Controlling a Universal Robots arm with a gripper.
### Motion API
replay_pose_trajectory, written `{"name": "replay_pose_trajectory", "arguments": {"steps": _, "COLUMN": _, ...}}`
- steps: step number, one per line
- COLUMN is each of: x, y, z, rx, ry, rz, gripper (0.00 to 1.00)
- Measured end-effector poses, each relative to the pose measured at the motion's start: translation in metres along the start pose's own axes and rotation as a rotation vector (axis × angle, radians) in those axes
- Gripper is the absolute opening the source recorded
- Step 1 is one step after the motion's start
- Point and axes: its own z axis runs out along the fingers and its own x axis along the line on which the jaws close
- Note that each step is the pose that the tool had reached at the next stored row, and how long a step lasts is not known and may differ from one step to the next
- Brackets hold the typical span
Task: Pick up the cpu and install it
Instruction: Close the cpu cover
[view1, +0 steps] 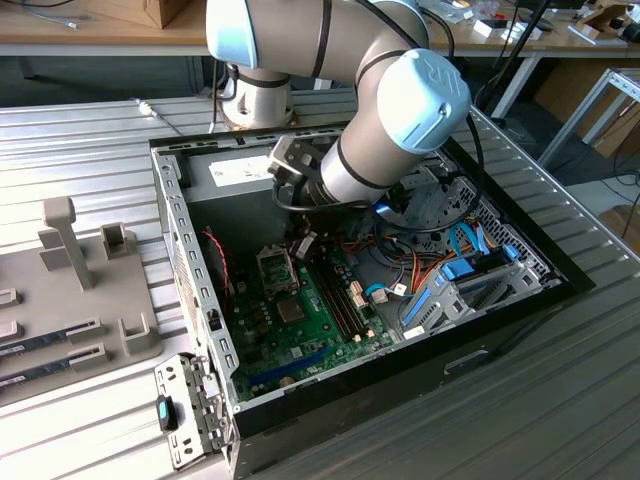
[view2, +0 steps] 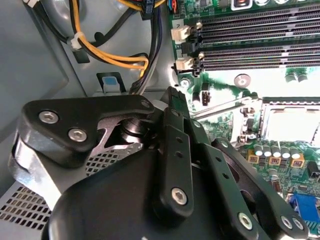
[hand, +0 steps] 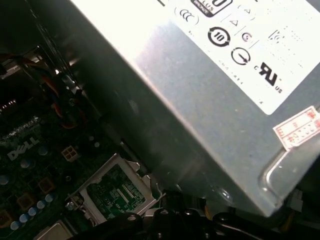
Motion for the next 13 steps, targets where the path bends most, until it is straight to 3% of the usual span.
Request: {"name": "replay_pose_trajectory", "arguments": {"steps": 13, "x": 0.0007, "y": 0.0028, "z": -0.0100, "rx": -0.0016, "ry": -0.0040, "rz": -0.001, "gripper": 0.11}}
